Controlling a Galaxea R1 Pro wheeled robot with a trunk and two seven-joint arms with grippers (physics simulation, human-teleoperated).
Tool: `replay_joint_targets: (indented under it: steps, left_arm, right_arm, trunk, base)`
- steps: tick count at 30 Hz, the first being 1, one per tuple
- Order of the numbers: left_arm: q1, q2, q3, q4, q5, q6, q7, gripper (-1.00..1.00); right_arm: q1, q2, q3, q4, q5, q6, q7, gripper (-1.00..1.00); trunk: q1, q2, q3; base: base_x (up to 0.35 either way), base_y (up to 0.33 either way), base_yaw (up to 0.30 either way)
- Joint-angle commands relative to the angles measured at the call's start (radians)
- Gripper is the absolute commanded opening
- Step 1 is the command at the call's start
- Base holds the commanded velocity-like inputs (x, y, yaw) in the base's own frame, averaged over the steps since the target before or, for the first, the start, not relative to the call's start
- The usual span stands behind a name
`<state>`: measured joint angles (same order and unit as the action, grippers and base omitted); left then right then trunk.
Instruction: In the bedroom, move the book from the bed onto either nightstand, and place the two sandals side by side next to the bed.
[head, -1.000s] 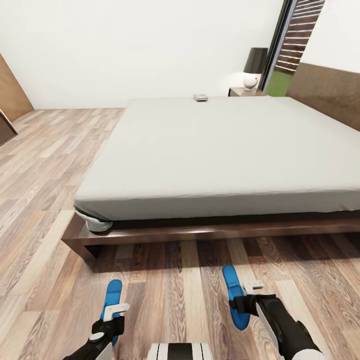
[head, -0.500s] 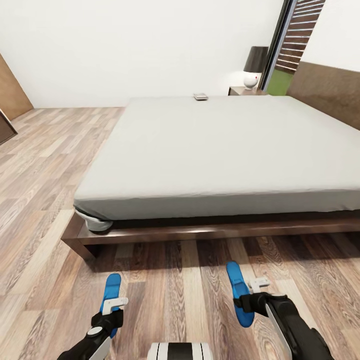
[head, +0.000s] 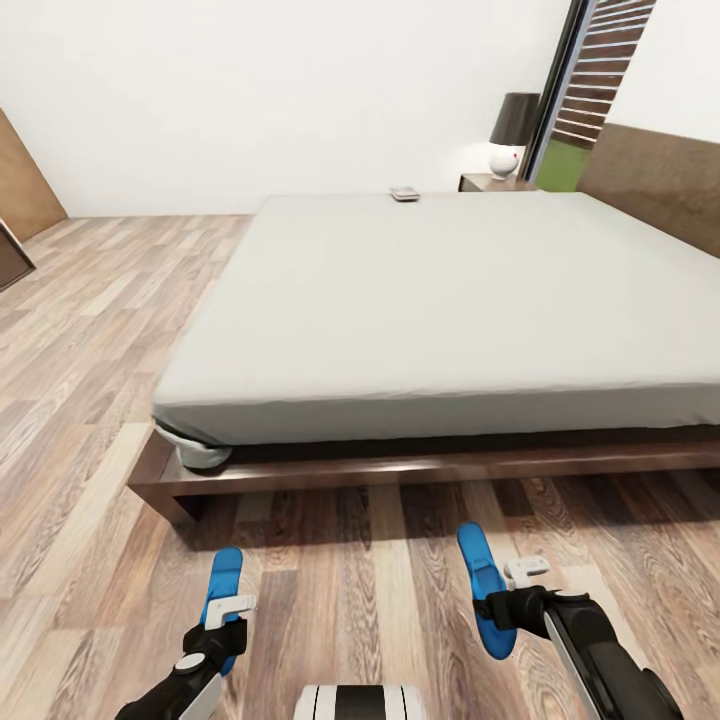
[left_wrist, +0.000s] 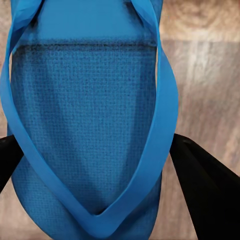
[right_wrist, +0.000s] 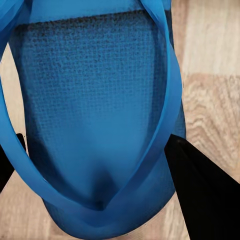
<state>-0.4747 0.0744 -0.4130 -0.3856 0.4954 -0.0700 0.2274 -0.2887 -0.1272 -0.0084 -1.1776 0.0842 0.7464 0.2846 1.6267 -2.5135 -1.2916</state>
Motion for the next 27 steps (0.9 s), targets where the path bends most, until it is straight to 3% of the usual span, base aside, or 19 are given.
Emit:
replay_joint_targets:
  steps: [1,16,27]
  left_arm:
    - [-0.001,0.001,-0.009,0.000,0.009,-0.004,0.006,-1.00]
    - [0.001,0.001,-0.010,0.001,0.010,-0.005,0.006,-1.00]
    - [0.001,-0.001,-0.010,0.002,0.010,-0.005,0.007,-1.00]
  right_arm:
    - [0.000,0.000,-0.001,-0.002,0.008,0.005,0.007,-1.00]
    - [0.000,0.001,-0.001,-0.005,0.008,0.005,0.007,-1.00]
    - [0.000,0.001,-0.001,-0.006,0.008,0.005,0.007,-1.00]
  trunk:
    - [0.000,0.000,-0.001]
    - [0.000,0.000,-0.001]
    - [0.000,0.000,-0.001]
  base:
    - [0.028,0.149,0.000]
    - [0.009,0.109,0.000]
    - [0.152,0.009,0.000]
